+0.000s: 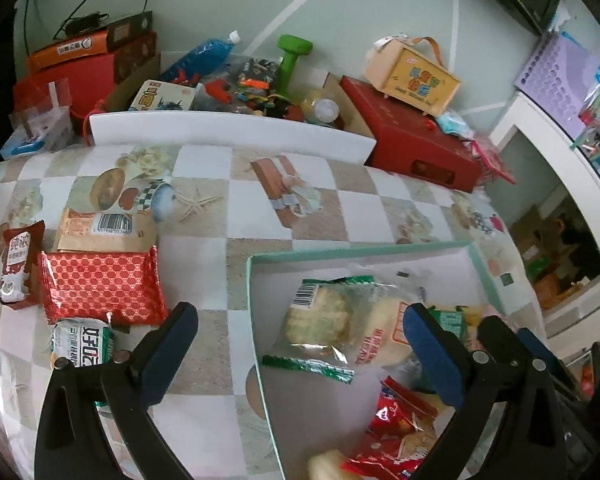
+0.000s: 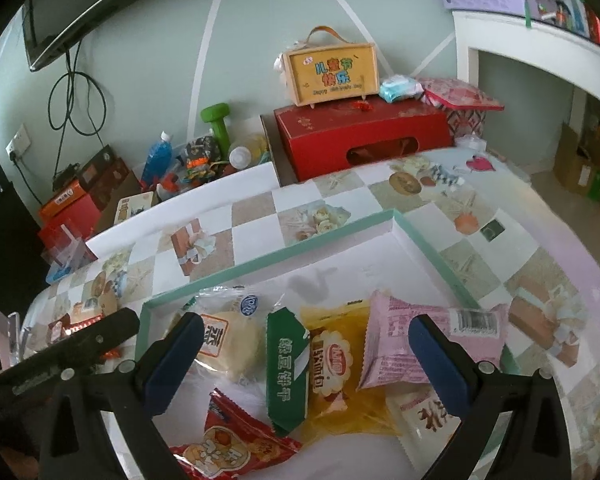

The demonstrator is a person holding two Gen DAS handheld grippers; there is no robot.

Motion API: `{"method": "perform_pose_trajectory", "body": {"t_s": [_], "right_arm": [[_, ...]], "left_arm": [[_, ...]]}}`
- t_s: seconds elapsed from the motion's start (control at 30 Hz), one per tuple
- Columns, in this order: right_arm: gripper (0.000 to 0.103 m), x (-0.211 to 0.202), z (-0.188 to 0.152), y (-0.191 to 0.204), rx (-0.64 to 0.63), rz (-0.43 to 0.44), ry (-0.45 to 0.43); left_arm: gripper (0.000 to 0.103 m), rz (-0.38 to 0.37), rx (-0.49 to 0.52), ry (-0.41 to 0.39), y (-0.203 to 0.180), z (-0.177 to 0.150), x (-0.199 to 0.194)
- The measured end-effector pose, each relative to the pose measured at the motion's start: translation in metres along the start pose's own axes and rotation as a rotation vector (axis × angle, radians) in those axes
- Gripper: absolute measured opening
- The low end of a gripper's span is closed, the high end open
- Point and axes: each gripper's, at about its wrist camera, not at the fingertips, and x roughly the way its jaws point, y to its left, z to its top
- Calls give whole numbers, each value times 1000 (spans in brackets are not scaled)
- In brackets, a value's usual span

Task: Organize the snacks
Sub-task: 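Withdraw both open tools from the tray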

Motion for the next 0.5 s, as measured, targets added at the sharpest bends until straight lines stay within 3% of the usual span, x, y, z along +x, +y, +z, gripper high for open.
{"method": "perform_pose_trajectory", "body": {"t_s": [0.23,0.5], "right_arm": [[103,-4,2,6,2,14,-48],[103,-10,4,19,-7,33,-72]], "left_arm": [[102,42,34,-68,1,2,-14],[102,84,53,-35,11,3,-27]]}}
